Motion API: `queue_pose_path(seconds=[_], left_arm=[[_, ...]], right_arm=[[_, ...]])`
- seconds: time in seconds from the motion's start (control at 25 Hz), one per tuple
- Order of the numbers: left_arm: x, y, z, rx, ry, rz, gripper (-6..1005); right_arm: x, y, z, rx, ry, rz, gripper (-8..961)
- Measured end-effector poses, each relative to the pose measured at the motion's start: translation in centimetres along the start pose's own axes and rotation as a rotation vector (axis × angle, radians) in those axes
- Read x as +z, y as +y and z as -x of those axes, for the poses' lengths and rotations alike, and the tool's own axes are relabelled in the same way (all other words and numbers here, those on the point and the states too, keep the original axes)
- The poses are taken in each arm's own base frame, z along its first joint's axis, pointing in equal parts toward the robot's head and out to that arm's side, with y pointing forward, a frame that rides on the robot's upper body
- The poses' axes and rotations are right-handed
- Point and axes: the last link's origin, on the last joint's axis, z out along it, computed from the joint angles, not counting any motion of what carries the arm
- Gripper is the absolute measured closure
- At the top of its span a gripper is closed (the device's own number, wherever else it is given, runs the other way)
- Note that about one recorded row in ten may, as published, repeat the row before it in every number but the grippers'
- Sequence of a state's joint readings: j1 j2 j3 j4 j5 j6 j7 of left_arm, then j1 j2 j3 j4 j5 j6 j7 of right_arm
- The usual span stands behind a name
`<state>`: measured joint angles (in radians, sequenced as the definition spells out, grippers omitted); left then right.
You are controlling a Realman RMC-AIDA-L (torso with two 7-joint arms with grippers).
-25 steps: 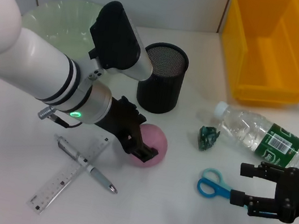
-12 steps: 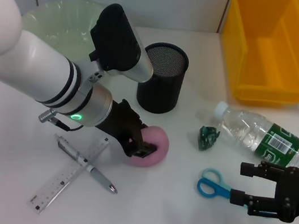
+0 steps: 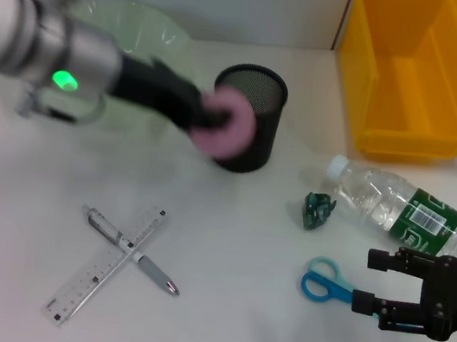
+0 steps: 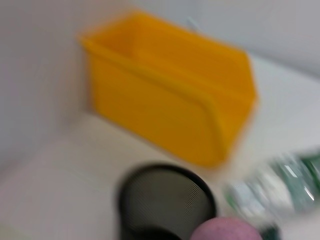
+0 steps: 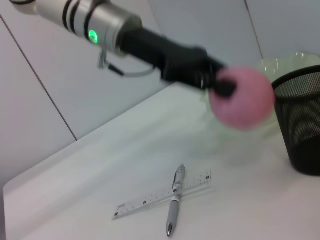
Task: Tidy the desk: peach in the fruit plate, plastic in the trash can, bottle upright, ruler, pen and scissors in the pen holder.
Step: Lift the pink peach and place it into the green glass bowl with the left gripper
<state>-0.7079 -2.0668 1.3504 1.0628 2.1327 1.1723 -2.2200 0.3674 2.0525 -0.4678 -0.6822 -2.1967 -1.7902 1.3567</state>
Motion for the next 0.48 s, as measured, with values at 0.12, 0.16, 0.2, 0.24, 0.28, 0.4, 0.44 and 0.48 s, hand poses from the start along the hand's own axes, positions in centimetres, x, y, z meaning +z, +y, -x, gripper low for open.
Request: queue_pose_path(seconds=[0.12, 0.16, 0.2, 0.24, 0.28, 0.4, 0.44, 0.48], left_arm=[[-2.8, -1.9, -1.0, -0.035, 0.098, -0.073, 659], [-3.6, -2.4, -1.3, -0.037, 0.126, -0.097, 668], [-4.3, -2.8, -1.4, -0.037, 0.150, -0.119, 678], [-4.8, -3.2, -1.6, -0.034, 0.176, -0.141, 687], [-5.4, -3.6, -1.8, -0.028, 0.205, -0.170, 697], [-5.8, -4.8, -1.8, -0.014, 0.260, -0.243, 715], [-5.7, -5.2, -1.7, -0.009, 0.271, -0.271, 721], [-5.4, -5.6, -1.6, 0.000, 0.277, -0.300, 727]], right_arm=[[0.0, 0.0, -0.1, 0.001, 0.000, 0.000, 119], [0.0, 0.0, -0.1, 0.001, 0.000, 0.000, 119], [0.0, 0.0, -0.1, 0.001, 0.000, 0.000, 119], [0.0, 0.0, -0.1, 0.000, 0.000, -0.001, 119], [0.0, 0.0, -0.1, 0.000, 0.000, -0.001, 119], [0.0, 0.0, 0.0, -0.001, 0.000, 0.000, 119], [0.0, 0.0, 0.0, -0.002, 0.000, 0.000, 119], [0.0, 0.0, 0.0, -0.002, 0.001, 0.000, 119]])
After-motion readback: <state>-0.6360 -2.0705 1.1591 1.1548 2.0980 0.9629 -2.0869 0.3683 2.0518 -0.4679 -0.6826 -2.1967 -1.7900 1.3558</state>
